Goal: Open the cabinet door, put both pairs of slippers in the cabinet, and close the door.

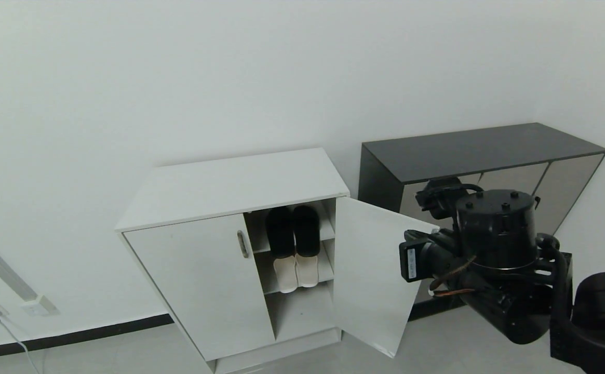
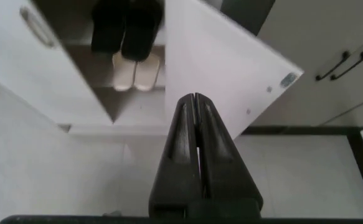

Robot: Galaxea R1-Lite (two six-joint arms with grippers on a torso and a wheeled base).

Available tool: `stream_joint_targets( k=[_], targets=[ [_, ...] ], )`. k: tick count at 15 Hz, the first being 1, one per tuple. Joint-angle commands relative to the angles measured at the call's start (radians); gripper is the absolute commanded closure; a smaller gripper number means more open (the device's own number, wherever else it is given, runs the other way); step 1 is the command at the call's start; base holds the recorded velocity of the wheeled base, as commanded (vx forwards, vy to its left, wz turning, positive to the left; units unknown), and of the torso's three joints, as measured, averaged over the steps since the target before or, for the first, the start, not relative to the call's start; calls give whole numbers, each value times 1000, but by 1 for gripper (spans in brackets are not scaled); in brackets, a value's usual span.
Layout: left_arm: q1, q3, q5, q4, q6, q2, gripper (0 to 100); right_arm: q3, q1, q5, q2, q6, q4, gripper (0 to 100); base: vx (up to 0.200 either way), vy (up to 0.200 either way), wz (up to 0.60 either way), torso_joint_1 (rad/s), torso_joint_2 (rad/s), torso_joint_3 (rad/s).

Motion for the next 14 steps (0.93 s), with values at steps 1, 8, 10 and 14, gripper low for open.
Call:
stream_joint_targets(
  k=[1,8,10,14],
  targets=[
    [0,0,0,0,2,1,100,-14,-78,6,33,-33,-24,100,0,0,0,0,0,0],
    [0,0,0,0,1,1,100,-265,-313,178,160,-39,66,100,0,0,0,0,0,0],
    [0,0,0,0,-2,1,100,-323,-348,210,206,-38,65,100,0,0,0,0,0,0],
    [0,0,1,0,-2,1,100,-406,-393,236,312,-32,63,100,0,0,0,0,0,0]
  ],
)
